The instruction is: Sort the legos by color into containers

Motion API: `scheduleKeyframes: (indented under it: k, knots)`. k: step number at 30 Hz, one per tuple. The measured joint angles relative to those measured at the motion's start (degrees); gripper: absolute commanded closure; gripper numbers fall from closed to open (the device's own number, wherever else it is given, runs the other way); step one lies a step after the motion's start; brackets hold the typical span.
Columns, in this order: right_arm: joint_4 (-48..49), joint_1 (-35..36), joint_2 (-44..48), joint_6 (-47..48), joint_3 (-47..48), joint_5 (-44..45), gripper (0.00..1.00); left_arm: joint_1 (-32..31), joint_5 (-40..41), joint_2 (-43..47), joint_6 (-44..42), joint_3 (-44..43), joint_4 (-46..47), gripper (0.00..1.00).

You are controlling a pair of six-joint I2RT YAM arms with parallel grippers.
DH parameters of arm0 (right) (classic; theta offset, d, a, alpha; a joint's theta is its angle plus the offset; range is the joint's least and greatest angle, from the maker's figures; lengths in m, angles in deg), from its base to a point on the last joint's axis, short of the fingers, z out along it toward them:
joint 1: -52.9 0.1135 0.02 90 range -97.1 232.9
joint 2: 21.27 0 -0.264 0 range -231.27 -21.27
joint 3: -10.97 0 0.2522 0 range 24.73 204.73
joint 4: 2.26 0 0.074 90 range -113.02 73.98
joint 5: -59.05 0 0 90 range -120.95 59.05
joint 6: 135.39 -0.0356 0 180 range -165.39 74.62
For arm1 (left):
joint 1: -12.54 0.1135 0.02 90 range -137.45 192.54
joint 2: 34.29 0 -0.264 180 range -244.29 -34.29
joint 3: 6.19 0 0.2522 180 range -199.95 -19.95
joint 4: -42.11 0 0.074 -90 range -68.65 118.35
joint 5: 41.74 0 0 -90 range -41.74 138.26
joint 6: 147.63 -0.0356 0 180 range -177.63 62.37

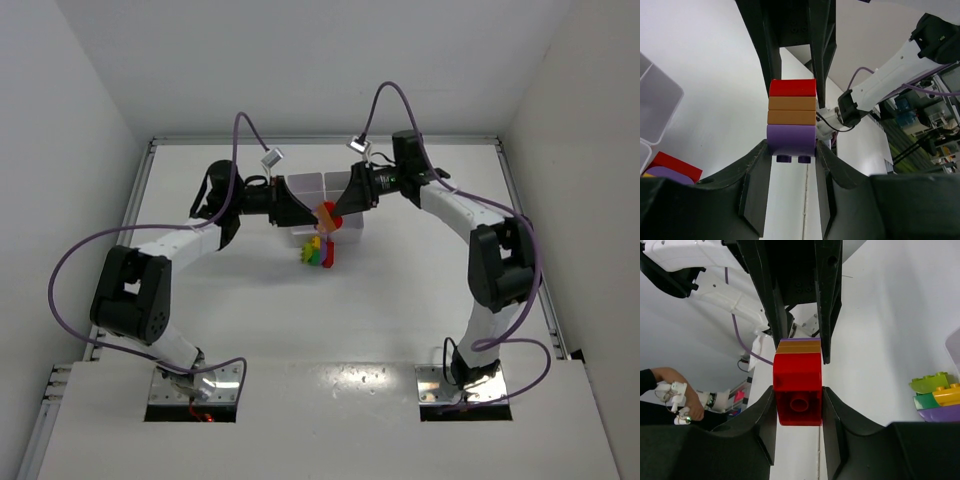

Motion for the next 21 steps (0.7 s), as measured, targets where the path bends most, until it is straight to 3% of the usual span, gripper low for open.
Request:
scheduleKeyframes:
  k: [3,9,12,15,18,21]
  knots:
    - [0.0,-1.0,0.0,0.0,0.0,0.1,1.0,-0.1,1.3,0.1,-0.7,0.4,-0.2,0.95]
    - [-3.7,-9.9,0.1,3.7,0.2,2.0,1.0,0.9,1.2,2.2,-5.7,3.5,-5.4,0.95]
    - [-19.1,-12.0,0.0,19.0,4.1,8.4,1.0,1.4,1.4,2.9,-7.5,4.0,-7.5,0.95]
    - [-33.7,-8.2,0.1,37.9,9.2,18.5,1.0,2.7,2.7,3.8,-9.5,4.2,-10.1,0.95]
    - [-39.6,-1.5,0.9,49.4,8.3,27.5,1.0,4.1,4.7,4.5,-11.5,4.3,-12.2,0.95]
    - [-39.1,3.3,2.6,52.8,4.0,35.9,1.0,5.4,6.7,4.8,-13.0,4.3,-13.9,0.95]
